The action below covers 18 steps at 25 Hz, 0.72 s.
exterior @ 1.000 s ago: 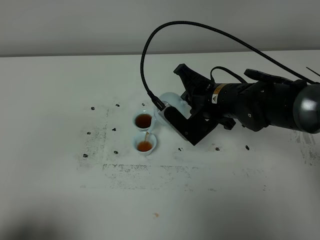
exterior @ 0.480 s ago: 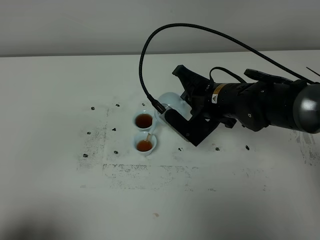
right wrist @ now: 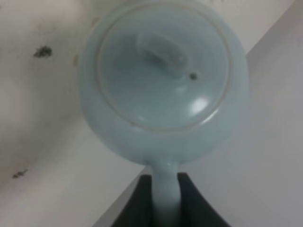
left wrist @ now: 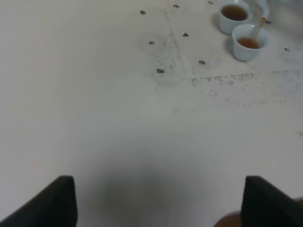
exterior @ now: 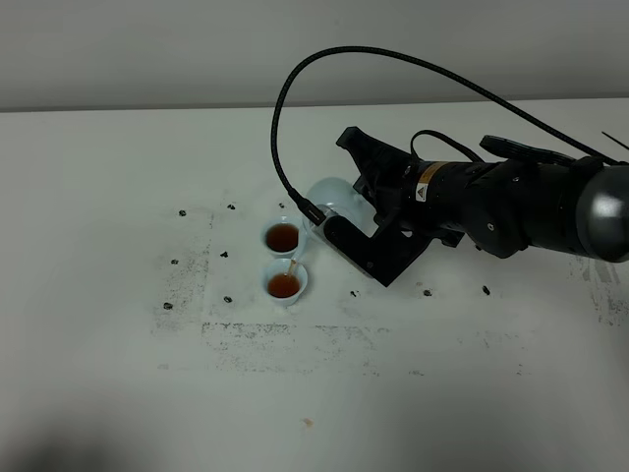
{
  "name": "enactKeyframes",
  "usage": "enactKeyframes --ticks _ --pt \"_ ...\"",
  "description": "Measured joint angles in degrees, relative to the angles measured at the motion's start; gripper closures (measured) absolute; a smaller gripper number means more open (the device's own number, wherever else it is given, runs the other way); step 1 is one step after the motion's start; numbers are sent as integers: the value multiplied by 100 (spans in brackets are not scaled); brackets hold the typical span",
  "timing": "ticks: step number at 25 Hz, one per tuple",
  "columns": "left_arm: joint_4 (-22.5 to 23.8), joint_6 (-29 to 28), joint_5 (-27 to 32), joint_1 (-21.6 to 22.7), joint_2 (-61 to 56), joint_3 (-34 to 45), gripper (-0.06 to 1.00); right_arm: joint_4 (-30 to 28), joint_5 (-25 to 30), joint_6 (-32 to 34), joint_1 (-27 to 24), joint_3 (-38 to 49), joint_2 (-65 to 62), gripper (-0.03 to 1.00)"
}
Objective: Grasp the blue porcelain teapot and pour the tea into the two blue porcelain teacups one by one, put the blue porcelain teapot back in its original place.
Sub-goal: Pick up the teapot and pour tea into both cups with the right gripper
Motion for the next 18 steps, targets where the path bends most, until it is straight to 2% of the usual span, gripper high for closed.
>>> enactKeyframes --ticks 18 --pt "0 0 0 0 0 0 26 0 -102 -295 0 0 0 92"
